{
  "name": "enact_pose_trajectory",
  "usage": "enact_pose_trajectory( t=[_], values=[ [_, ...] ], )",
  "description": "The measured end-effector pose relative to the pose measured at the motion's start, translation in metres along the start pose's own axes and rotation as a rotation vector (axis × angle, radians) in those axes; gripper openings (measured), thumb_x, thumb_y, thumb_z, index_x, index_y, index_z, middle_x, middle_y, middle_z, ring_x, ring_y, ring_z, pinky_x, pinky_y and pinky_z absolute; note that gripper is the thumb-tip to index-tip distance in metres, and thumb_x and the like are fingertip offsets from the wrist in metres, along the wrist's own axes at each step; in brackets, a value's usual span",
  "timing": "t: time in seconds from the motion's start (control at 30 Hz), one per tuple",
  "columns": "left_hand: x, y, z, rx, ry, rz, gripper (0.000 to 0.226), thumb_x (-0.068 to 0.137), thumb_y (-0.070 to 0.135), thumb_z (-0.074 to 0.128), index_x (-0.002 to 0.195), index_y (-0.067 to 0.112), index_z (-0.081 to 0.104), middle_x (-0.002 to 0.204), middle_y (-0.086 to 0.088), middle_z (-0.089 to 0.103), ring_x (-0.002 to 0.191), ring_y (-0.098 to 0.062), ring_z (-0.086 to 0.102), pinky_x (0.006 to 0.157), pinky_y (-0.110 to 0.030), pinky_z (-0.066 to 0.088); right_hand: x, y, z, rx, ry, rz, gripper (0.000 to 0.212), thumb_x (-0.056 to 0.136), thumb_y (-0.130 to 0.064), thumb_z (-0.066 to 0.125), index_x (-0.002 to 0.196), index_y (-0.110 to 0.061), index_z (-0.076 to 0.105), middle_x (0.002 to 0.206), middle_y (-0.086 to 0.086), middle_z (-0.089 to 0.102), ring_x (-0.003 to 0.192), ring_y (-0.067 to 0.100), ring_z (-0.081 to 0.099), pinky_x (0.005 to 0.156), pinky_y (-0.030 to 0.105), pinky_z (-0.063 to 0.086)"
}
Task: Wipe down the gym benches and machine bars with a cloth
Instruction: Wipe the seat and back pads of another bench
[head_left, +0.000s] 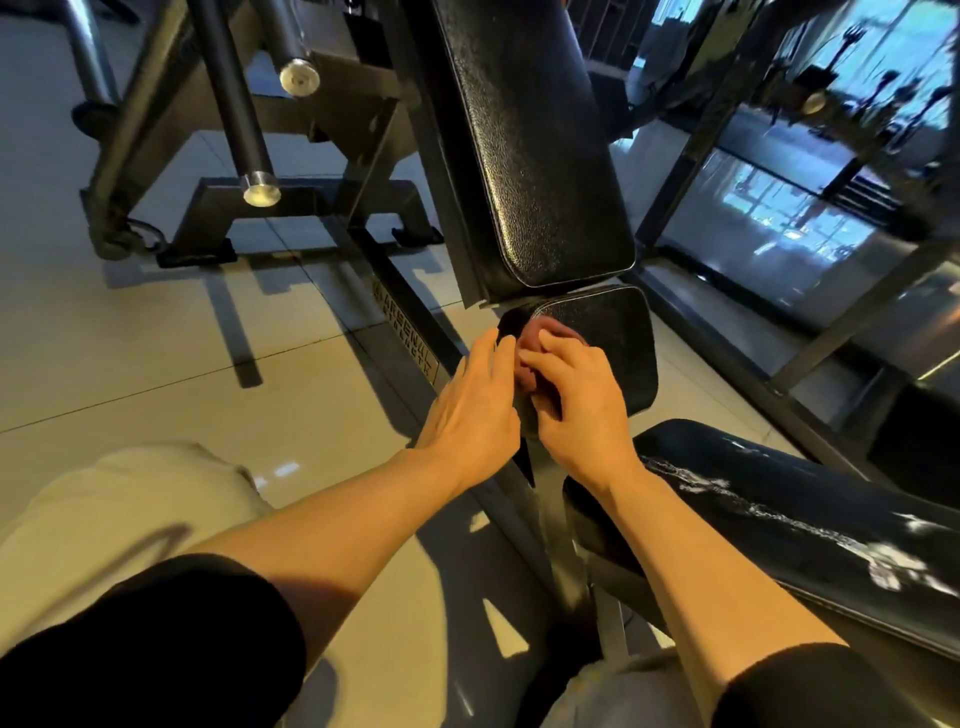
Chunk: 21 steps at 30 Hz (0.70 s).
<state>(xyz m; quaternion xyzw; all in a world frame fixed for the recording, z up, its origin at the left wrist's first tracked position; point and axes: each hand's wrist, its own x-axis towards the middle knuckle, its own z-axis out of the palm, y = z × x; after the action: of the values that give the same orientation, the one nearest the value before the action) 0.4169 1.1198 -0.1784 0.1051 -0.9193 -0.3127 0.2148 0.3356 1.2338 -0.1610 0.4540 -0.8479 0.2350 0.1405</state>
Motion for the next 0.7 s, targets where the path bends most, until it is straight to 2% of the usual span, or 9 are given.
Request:
enact_pose_trajectory(
  t=[0.07,0.13,0.2,0.27,0.37,0.43,0.53,0.6,0.7],
  values=[
    [0.002,-0.001,-0.002,0.042,-0.026,-0.01,0.068,0.09,0.007,0.054,0.148,0.009,0.02,0.153,-0.007,0.015,0.133,-0.025,0.031,0.102,-0.035,0.04,-0.003,0.004,-0.007,0.002,0.03,-0.031,0.033,0.082,-0.007,0.062,0.113,-0.015,0.069,0.116,0.003,0.064,0.106,0.02,0.054,0.091,0.019,0.039],
    [0.004,0.0,-0.003,0.051,-0.045,-0.024,0.07,0.092,0.009,0.053,0.15,0.008,0.015,0.155,-0.007,0.011,0.137,-0.025,0.026,0.104,-0.034,0.036,-0.001,0.007,-0.01,0.015,0.187,0.073,0.028,0.084,-0.009,0.059,0.11,-0.016,0.067,0.108,0.001,0.064,0.099,0.016,0.055,0.084,0.009,0.034],
    [0.004,-0.001,-0.002,0.047,-0.041,-0.03,0.071,0.093,0.011,0.053,0.151,0.009,0.013,0.156,-0.006,0.01,0.138,-0.024,0.024,0.104,-0.035,0.037,0.009,0.009,-0.011,0.005,0.363,0.231,0.029,0.085,-0.011,0.061,0.113,-0.015,0.065,0.11,0.003,0.062,0.101,0.015,0.053,0.082,0.006,0.031],
    [0.004,-0.001,-0.001,0.037,-0.036,-0.026,0.071,0.092,0.012,0.055,0.151,0.01,0.014,0.155,-0.005,0.01,0.136,-0.024,0.025,0.102,-0.036,0.04,0.02,0.007,-0.007,-0.009,0.435,0.283,0.033,0.083,-0.012,0.065,0.116,-0.013,0.063,0.114,0.006,0.058,0.106,0.014,0.048,0.085,0.003,0.027],
    [0.007,-0.004,0.0,0.008,-0.036,-0.002,0.077,0.088,0.008,0.058,0.151,0.011,0.014,0.155,-0.004,0.014,0.136,-0.022,0.027,0.103,-0.037,0.042,0.025,-0.002,0.011,0.01,0.325,0.195,0.045,0.085,-0.022,0.069,0.128,-0.012,0.059,0.128,0.011,0.052,0.118,0.021,0.042,0.095,0.005,0.023],
    [0.009,-0.006,0.0,-0.023,-0.03,0.006,0.082,0.084,0.005,0.059,0.152,0.011,0.013,0.155,-0.004,0.016,0.137,-0.022,0.027,0.104,-0.039,0.042,0.019,-0.007,0.022,0.068,0.248,0.16,0.053,0.09,-0.032,0.061,0.138,-0.013,0.052,0.139,0.011,0.048,0.127,0.022,0.039,0.102,0.014,0.021],
    [0.009,-0.006,-0.002,-0.011,-0.037,0.009,0.082,0.086,0.006,0.057,0.153,0.011,0.011,0.156,-0.004,0.015,0.139,-0.021,0.025,0.106,-0.035,0.039,0.015,0.004,0.019,0.05,0.19,0.074,0.052,0.092,-0.033,0.05,0.141,-0.016,0.05,0.147,0.007,0.045,0.138,0.023,0.033,0.109,0.022,0.018],
    [0.008,-0.005,-0.001,-0.001,-0.041,0.028,0.082,0.088,0.009,0.058,0.154,0.012,0.009,0.157,-0.003,0.013,0.14,-0.021,0.025,0.107,-0.034,0.039,0.016,0.015,0.012,0.023,0.145,0.001,0.049,0.093,-0.027,0.054,0.142,-0.018,0.049,0.147,0.005,0.046,0.137,0.019,0.035,0.11,0.014,0.016],
    [0.007,-0.004,0.0,0.009,-0.078,0.027,0.083,0.091,0.012,0.057,0.155,0.015,0.004,0.16,-0.002,0.005,0.144,-0.022,0.017,0.112,-0.034,0.033,0.02,0.023,0.008,0.061,0.218,0.166,0.044,0.095,-0.018,0.058,0.139,-0.022,0.053,0.134,0.002,0.051,0.121,0.013,0.043,0.092,-0.001,0.023]
  ],
)
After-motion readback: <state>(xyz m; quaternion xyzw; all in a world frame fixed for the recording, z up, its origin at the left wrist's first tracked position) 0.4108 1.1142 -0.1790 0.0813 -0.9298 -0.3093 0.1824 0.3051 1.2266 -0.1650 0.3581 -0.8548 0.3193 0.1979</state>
